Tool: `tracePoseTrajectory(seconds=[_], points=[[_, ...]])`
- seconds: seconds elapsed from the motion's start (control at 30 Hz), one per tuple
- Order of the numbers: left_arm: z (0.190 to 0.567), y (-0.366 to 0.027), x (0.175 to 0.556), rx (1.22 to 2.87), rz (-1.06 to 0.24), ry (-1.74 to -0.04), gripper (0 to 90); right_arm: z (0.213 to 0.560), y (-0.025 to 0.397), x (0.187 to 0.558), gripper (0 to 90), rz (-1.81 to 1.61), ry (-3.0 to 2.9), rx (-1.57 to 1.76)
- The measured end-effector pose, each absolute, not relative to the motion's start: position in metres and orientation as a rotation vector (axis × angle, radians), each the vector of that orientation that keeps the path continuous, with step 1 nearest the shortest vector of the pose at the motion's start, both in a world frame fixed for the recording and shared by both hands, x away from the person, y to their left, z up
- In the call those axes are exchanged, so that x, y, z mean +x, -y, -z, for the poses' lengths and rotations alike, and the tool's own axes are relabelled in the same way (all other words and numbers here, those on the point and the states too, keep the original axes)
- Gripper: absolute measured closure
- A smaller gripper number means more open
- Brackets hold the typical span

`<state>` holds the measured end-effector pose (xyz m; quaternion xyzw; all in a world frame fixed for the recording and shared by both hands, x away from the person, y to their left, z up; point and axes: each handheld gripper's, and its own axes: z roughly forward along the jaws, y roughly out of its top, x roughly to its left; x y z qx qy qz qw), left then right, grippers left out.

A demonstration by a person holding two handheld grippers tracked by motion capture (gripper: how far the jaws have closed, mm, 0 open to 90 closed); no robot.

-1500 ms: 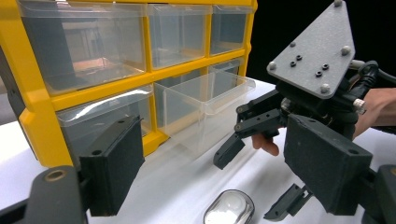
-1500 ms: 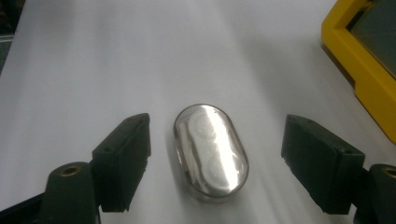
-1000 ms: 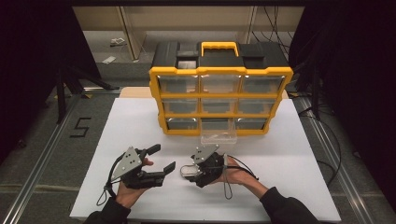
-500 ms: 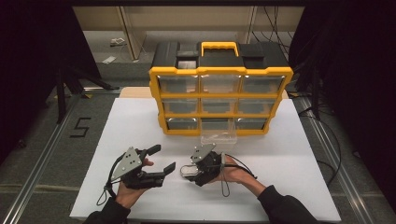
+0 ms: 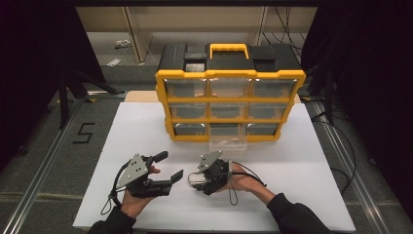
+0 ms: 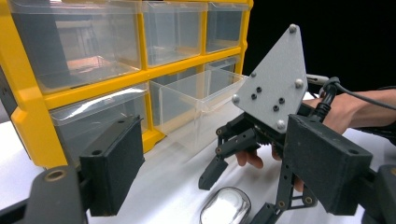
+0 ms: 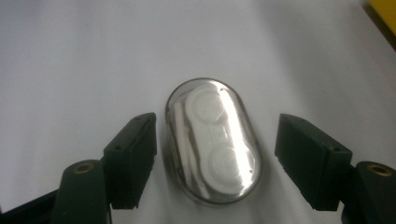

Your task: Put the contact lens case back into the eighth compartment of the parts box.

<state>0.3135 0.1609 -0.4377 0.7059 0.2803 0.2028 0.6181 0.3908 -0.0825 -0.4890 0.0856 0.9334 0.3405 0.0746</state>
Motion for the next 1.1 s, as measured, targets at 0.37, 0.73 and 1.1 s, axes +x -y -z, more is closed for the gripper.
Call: tracePoseTrajectory(seconds=[0.37, 0.73, 1.1], points=[[0.438, -0.161, 0.313, 1.626, -0.468, -0.642, 19.7, 0.491, 0.081, 0.39, 45.1, -1.018, -2.818, 0.238], [0.438, -0.161, 0.314, 1.625, -0.469, -0.642, 19.7, 0.488, 0.08, 0.387, 49.4, -0.995, -2.824, 0.227], [0.437, -0.161, 0.313, 1.623, -0.47, -0.643, 19.7, 0.468, 0.084, 0.385, 49.5, -1.051, -2.776, 0.212]])
